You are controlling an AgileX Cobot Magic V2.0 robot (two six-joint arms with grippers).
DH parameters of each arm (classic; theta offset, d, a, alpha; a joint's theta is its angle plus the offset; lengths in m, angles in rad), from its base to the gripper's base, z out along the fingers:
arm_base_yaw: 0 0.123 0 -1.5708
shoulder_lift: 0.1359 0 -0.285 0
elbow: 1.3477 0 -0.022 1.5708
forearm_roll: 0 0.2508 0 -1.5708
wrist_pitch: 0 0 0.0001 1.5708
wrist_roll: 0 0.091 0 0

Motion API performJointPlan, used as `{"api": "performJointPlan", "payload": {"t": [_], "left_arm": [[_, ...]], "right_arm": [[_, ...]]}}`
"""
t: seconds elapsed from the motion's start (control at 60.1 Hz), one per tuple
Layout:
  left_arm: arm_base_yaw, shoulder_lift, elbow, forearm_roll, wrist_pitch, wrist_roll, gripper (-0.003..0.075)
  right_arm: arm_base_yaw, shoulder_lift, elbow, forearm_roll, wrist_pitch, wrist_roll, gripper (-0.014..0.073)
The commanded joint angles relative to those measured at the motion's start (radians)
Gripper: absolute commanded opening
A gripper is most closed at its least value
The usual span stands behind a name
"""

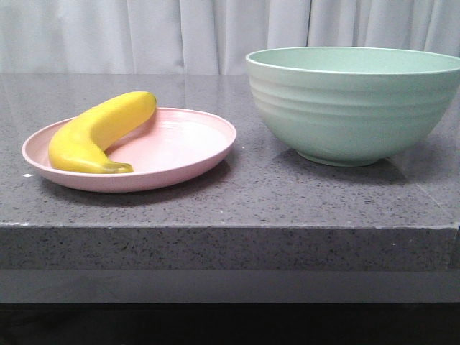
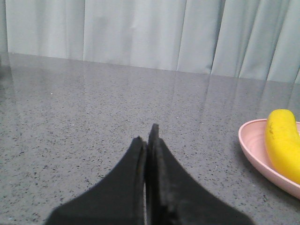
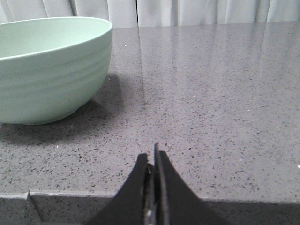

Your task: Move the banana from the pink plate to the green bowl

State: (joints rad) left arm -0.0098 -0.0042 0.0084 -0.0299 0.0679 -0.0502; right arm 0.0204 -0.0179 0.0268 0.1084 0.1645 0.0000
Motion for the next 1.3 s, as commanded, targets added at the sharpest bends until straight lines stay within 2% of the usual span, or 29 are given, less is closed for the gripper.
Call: {"api": "performJointPlan", "payload": {"t": [0.0,0.798,0.948,1.064,1.198,1.281], "left_arm": [[0.001,-0.018,0.002,-0.006,-0.085,-0.012,-0.002],[0.001,-0.018,-0.022,-0.008,-0.087,-0.012,-0.002],[0.001,-0.012,-0.148,0.006,-0.062,-0.012,-0.002],[0.001,0.04,-0.292,0.011,0.047,-0.012,-0.002],[0.001,0.187,-0.457,0.011,0.169,-0.012,-0.002],[0.001,0.272,-0.532,0.011,0.2,-0.012,-0.002]], "right_arm": [[0.0,-0.016,0.001,-0.004,-0.086,-0.006,-0.006],[0.0,-0.016,-0.008,-0.004,-0.11,-0.006,-0.006],[0.0,-0.016,-0.129,-0.016,-0.085,-0.008,-0.006],[0.0,0.02,-0.302,-0.047,-0.002,-0.008,-0.006],[0.0,0.156,-0.482,-0.047,0.116,-0.008,-0.006],[0.0,0.246,-0.565,-0.046,0.148,-0.008,-0.006]]}}
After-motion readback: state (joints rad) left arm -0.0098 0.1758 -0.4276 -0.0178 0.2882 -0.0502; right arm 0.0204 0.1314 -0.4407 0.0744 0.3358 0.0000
